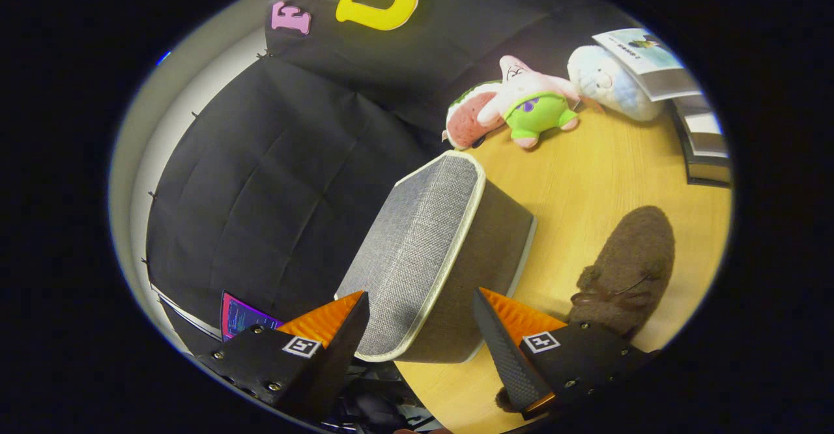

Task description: Open the storage box then place both shoes into the box .Put the left shoe in first, then the right shoe, with the right side of both shoes facing outward in a uniform manner.

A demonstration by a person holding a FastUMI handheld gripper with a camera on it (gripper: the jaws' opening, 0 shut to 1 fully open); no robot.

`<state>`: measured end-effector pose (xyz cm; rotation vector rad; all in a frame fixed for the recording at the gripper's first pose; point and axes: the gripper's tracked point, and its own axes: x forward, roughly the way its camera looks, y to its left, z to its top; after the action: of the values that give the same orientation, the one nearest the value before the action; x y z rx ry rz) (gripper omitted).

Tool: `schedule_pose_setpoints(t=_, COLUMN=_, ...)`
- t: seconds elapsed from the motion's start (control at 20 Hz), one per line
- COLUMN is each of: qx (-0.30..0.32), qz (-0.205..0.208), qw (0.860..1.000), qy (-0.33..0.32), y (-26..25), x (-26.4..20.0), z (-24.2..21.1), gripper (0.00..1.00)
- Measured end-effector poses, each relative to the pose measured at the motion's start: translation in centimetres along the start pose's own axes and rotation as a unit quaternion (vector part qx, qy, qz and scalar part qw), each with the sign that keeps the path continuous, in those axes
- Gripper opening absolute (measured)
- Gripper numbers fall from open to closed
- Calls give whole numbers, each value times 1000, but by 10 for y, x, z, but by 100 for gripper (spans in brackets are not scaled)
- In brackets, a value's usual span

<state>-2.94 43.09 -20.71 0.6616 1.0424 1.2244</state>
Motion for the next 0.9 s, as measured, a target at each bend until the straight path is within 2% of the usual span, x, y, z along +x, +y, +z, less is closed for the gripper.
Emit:
schedule_pose_setpoints(t=0.35, qx=73, qz=43, qw=996, qy=15, y=-1, x=18, z=-1, gripper=96)
schedule_pose_setpoints(t=0.5, qx=86, qz=46, qw=995, qy=17, y=-3, x=22, z=0, gripper=94)
schedule_pose_setpoints(t=0.55, qx=93, qz=55, qw=994, qy=22, y=2, x=22, z=0, gripper=77)
schedule_pose_setpoints(t=0.85, qx=129, qz=85, qw=988, qy=9, y=10, x=18, z=9, gripper=16)
schedule_pose_setpoints(t=0.9, qx=146, qz=91, qw=985, qy=-3, y=12, x=-7, z=18, gripper=16)
